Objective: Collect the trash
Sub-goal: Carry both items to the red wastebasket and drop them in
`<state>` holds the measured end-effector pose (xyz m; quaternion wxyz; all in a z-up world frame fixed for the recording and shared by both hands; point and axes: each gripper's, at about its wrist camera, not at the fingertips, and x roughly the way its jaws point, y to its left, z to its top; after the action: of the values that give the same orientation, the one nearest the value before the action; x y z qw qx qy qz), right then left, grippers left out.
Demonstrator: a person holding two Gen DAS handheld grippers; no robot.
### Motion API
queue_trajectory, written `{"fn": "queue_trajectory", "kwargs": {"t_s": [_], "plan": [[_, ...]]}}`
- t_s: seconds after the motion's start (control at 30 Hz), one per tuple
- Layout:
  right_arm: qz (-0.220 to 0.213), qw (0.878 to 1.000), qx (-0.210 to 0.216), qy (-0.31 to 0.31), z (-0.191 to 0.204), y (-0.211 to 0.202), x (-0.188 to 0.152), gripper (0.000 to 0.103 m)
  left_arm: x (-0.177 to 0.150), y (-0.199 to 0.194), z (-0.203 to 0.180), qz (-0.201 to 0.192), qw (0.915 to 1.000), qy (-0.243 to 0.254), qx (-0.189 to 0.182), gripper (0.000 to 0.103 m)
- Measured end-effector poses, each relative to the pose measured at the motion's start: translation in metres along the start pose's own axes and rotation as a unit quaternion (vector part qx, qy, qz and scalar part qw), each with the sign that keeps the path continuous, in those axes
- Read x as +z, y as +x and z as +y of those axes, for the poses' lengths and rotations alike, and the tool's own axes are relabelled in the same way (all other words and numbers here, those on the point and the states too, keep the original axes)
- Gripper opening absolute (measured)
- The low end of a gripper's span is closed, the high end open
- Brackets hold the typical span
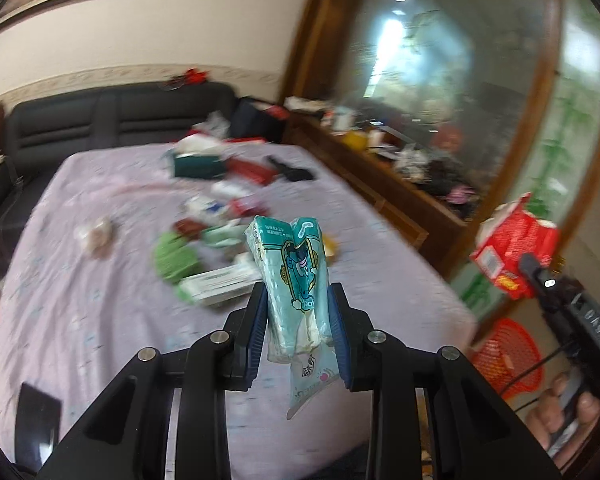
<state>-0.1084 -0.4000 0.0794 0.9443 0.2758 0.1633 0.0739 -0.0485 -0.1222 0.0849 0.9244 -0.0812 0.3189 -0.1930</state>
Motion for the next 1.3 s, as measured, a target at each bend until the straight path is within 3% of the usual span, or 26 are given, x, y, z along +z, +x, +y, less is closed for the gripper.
{"fn": "queue_trajectory", "kwargs": {"t_s": [0.27, 0.5, 1.0, 1.3], "plan": [[-0.061, 0.998, -0.021, -0.007, -0.005, -0.070, 0.009, 0.012, 0.013, -0.019, -0.069, -0.023, 0.9945, 0.057, -0.085, 0.029], [-0.103, 0.994, -0.046, -0.006, -0.012, -0.120, 0.015, 0.012, 0.011, -0.025, -0.109, -0.023, 0.9865, 0.093, -0.133, 0.029], [-0.174, 0.977, -0.122, -0.002, -0.032, -0.210, 0.017, 0.012, -0.005, -0.047, -0.182, -0.028, 0.9630, 0.157, -0.217, 0.029], [-0.187, 0.967, -0.173, 0.005, -0.049, -0.242, 0.014, 0.012, -0.012, -0.036, -0.215, -0.013, 0.9477, 0.182, -0.262, 0.029]]}}
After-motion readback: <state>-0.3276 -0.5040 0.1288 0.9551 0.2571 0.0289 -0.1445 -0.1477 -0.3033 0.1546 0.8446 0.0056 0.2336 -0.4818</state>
